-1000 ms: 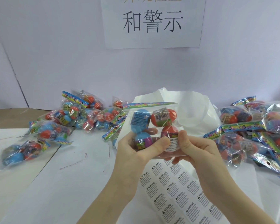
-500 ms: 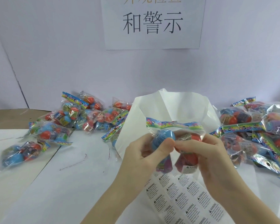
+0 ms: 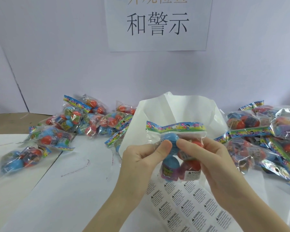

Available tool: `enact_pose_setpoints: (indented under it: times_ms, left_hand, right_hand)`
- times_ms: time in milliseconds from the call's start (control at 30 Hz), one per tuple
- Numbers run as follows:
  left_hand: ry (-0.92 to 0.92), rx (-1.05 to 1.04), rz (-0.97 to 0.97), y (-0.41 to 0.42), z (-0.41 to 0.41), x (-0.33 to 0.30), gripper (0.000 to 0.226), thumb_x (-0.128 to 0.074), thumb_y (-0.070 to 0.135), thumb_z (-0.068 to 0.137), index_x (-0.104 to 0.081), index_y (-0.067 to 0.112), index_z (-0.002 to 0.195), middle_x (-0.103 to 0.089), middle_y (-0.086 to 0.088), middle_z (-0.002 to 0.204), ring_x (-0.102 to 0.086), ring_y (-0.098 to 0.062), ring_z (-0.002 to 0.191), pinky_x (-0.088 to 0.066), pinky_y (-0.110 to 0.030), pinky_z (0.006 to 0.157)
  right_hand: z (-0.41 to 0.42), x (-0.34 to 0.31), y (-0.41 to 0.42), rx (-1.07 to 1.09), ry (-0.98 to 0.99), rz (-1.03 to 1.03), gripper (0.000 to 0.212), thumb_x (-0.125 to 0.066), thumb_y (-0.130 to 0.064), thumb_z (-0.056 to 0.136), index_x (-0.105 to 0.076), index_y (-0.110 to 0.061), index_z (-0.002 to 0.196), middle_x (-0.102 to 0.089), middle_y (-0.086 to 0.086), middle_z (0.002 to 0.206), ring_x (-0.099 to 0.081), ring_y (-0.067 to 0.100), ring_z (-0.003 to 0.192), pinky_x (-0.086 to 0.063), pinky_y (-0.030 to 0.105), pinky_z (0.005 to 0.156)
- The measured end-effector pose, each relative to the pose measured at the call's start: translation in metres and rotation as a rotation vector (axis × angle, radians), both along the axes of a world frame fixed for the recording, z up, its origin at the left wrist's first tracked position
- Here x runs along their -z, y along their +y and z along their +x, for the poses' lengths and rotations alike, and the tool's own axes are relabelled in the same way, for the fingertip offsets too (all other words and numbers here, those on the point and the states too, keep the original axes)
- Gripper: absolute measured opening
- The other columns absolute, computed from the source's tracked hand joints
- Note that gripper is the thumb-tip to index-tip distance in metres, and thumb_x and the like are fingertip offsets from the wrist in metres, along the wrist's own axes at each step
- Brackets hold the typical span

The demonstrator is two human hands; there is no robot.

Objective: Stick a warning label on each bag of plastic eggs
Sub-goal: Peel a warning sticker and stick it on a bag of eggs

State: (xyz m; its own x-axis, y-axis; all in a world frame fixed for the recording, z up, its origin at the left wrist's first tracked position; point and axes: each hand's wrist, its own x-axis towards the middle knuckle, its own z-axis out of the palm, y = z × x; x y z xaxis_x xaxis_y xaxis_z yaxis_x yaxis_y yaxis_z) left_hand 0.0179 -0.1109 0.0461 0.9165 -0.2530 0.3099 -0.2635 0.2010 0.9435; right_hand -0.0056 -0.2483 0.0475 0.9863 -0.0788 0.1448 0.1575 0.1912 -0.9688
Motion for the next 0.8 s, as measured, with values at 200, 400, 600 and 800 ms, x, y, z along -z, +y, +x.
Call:
enact_pose_setpoints:
  times_ms: [200,400,600,800]
  left_hand:
    - [-0.017,-0.055,0.07,-0.0015,0.0006,0.0052,0.026,-0.066,0.03,0.068,-0.073,0.009,0.082,-0.072,-0.007,0.073,-0.068,-0.018,0.066,-0.053,-0.023,0.066]
    - [-0.015,-0.172,0.057,-0.0022,0.0007,0.0045,0.01,-0.069,0.026,0.061,-0.072,0.021,0.069,-0.071,-0.001,0.069,-0.065,-0.009,0.061,-0.052,-0.018,0.059]
    - [-0.009,-0.295,0.036,-0.0006,0.0015,0.0038,0.012,-0.059,0.026,0.066,-0.07,0.024,0.071,-0.065,0.001,0.062,-0.059,-0.01,0.058,-0.052,-0.028,0.056]
    - [0.064,-0.324,-0.078,0.0017,0.0048,0.0012,0.016,-0.065,0.017,0.082,-0.064,0.011,0.067,-0.06,-0.006,0.065,-0.058,-0.015,0.055,-0.05,-0.024,0.046]
  right_hand:
    - [-0.0022,-0.0018,0.0007,-0.002,-0.002,0.016,0.02,-0.073,-0.005,0.053,-0.074,-0.011,0.072,-0.071,0.004,0.071,-0.066,0.012,0.061,-0.05,0.021,0.051]
    - [-0.0034,-0.003,0.0014,-0.033,-0.038,-0.009,0.024,-0.079,-0.013,0.058,-0.075,-0.013,0.081,-0.072,0.003,0.076,-0.064,0.012,0.064,-0.049,0.019,0.054]
    - [-0.005,-0.0024,0.0049,-0.098,-0.085,-0.117,0.034,-0.075,-0.021,0.058,-0.073,-0.029,0.091,-0.074,0.0,0.093,-0.068,0.018,0.085,-0.055,0.026,0.071]
    - [-0.0049,-0.0023,0.0083,-0.14,-0.005,-0.353,0.053,-0.092,-0.023,0.045,-0.071,-0.031,0.093,-0.073,-0.002,0.092,-0.068,0.022,0.087,-0.056,0.034,0.08]
